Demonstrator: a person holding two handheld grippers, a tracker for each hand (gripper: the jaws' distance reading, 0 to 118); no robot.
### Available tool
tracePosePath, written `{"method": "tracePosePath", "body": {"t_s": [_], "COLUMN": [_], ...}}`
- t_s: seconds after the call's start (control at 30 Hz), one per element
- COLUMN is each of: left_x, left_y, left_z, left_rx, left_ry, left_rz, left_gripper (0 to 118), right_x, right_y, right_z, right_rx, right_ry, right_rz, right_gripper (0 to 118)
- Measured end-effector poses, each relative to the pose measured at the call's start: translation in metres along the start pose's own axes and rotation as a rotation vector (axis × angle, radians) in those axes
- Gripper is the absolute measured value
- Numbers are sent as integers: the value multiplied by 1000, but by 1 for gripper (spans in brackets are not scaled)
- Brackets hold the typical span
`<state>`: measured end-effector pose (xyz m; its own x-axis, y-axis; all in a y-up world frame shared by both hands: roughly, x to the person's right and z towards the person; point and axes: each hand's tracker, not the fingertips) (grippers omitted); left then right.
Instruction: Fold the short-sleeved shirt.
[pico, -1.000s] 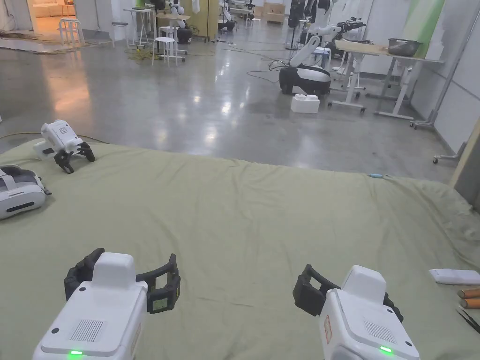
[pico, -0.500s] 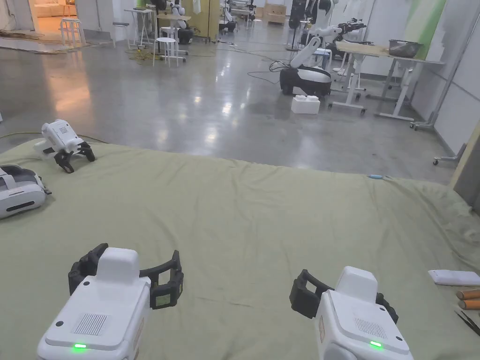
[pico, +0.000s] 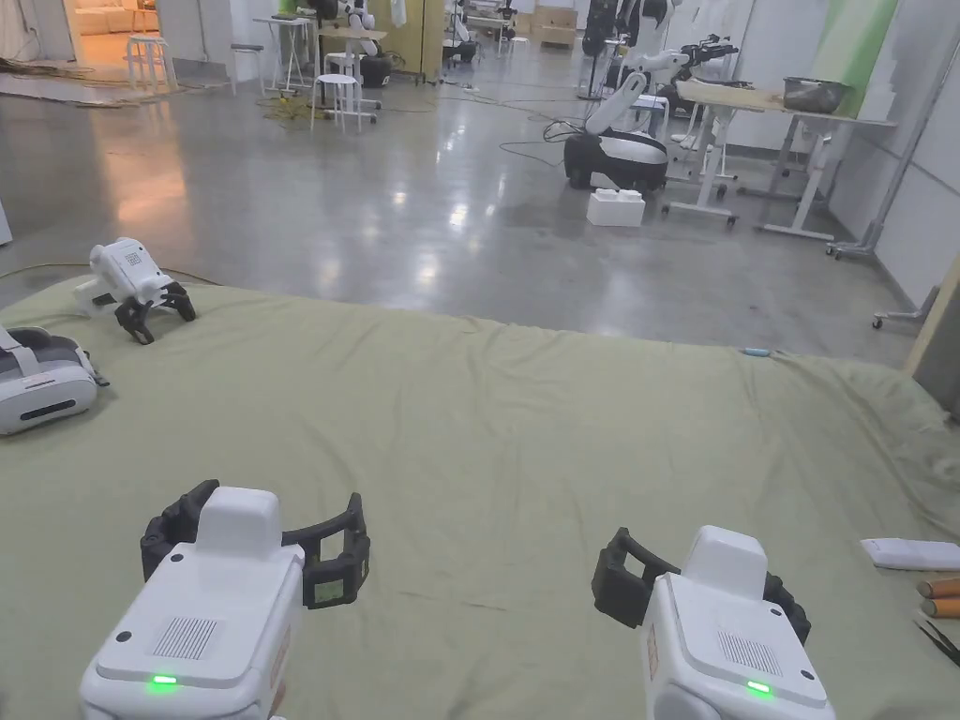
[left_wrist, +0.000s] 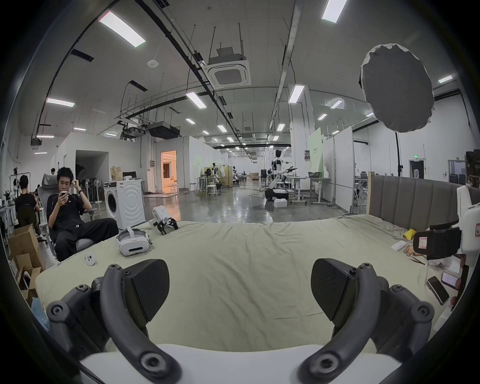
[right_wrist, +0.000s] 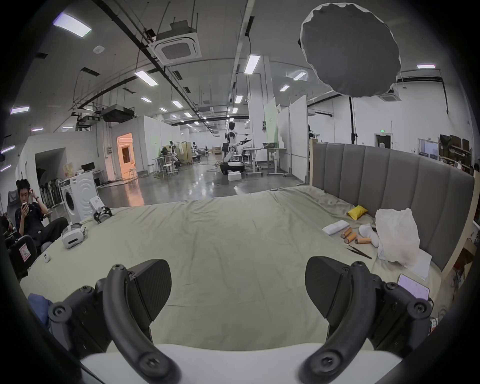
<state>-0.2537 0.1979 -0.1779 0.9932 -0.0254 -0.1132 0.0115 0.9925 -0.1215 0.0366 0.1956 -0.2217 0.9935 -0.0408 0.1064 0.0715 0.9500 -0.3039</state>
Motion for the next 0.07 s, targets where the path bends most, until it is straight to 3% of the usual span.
{"method": "tracePosePath", "body": {"t_s": [0.07], "left_x": [0], "left_y": [0], "left_z": [-1], "left_rx": [-3], "left_ry": [3], "left_rz": [4], "left_gripper": [111], "right_x": [-1], "right_y": [-1], "right_z": [0], "right_rx": [31], "right_ry": [3], "right_rz": [24], "right_gripper": [105]}}
